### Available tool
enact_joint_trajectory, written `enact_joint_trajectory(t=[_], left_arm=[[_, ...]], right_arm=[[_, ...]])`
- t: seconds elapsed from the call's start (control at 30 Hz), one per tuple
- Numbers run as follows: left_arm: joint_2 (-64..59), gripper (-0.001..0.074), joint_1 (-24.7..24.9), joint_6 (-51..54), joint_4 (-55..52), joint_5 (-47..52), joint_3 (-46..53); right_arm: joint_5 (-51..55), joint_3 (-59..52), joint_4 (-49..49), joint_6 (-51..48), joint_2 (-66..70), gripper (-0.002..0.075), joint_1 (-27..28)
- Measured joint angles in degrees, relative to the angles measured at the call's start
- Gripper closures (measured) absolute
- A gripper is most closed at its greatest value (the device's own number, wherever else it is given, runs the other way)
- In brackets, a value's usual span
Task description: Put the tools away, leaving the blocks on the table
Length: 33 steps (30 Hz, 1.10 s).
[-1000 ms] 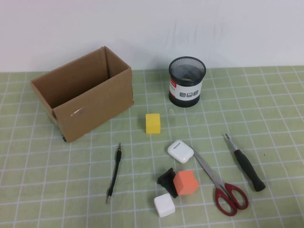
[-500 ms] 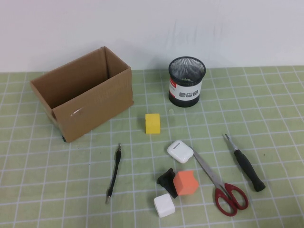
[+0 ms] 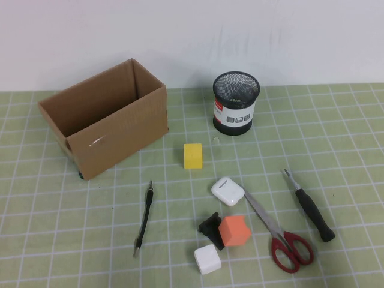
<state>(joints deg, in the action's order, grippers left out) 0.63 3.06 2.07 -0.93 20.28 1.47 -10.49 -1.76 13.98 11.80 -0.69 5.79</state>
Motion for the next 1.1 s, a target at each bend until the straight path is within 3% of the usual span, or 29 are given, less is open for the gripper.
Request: enact_joint_trajectory(t=[0.33, 0.53, 0.63, 0.87, 1.1], left_arm=[[0.0, 0.0739, 0.0, 0.0, 0.0, 0.0, 0.0], [0.0, 0.0739, 0.0, 0.0, 0.0, 0.0, 0.0], [0.0, 0.0739, 0.0, 0.0, 0.0, 0.0, 0.0], [0.0, 0.0739, 0.0, 0.0, 0.0, 0.0, 0.0], [0.0, 0.0739, 0.0, 0.0, 0.0, 0.0, 0.0]], right_arm=[[-8.3, 0.0, -0.4, 0.0, 0.0, 0.0733, 0.0], [-21.8, 0.7, -5.2, 3.0, 0.0, 0.0733, 0.0], [-20.7, 5.7, -7.0, 6.0, 0.0, 0.0733, 0.0], [4.3, 26.7, -7.5, 10.9, 6.1, 0.0733, 0.0], [37.5, 43.4, -8.0, 10.1, 24.4, 0.0733, 0.0]])
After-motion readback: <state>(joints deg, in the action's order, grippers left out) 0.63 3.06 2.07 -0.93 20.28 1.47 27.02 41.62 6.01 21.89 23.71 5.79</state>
